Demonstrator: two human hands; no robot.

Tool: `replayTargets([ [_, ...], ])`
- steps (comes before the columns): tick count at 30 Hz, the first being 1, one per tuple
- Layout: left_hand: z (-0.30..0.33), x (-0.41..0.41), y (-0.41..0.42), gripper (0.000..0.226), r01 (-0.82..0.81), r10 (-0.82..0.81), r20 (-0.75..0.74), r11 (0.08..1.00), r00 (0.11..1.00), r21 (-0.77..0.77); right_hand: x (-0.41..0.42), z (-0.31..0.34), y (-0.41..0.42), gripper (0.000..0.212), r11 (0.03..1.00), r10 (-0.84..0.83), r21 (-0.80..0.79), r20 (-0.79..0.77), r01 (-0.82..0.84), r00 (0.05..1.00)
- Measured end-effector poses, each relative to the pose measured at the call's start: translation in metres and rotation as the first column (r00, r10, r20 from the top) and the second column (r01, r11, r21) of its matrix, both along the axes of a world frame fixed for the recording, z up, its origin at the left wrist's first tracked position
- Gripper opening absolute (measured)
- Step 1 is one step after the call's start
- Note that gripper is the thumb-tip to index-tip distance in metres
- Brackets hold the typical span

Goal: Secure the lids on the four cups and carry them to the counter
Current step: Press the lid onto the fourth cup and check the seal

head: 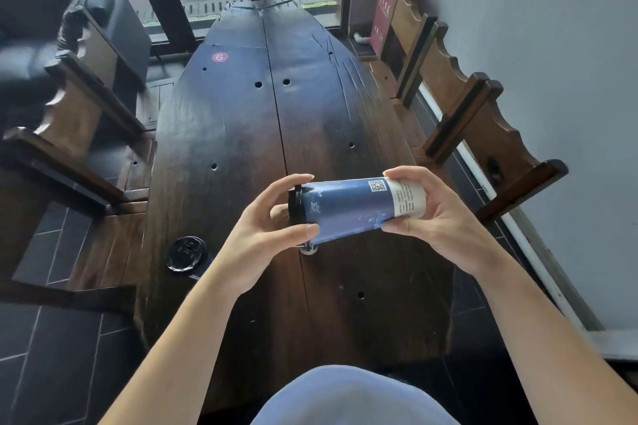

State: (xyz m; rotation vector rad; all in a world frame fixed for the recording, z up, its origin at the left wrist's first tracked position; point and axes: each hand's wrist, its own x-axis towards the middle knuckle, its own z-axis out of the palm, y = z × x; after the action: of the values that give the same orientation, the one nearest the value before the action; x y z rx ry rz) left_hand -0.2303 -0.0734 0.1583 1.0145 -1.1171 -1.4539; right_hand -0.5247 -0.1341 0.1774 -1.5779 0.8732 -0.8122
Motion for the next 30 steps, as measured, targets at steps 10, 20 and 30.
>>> replayTargets([
  [10,0.0,-0.029,0.003,0.068,-0.089,0.089,0.049,0.996,0.995,0.005,-0.022,-0.023,-0.013,0.059,0.996,0.061,0.053,0.086,-0.066,0.994],
  [20,-0.006,-0.108,-0.018,0.069,-0.218,0.217,0.166,0.976,0.962,-0.016,-0.092,-0.034,-0.077,0.061,0.968,0.191,0.14,0.123,-0.207,0.974],
  [30,-0.012,-0.123,-0.029,0.086,-0.18,0.177,0.13,0.984,0.976,0.009,-0.108,-0.03,-0.093,0.061,0.98,0.179,0.067,0.119,-0.187,0.977],
])
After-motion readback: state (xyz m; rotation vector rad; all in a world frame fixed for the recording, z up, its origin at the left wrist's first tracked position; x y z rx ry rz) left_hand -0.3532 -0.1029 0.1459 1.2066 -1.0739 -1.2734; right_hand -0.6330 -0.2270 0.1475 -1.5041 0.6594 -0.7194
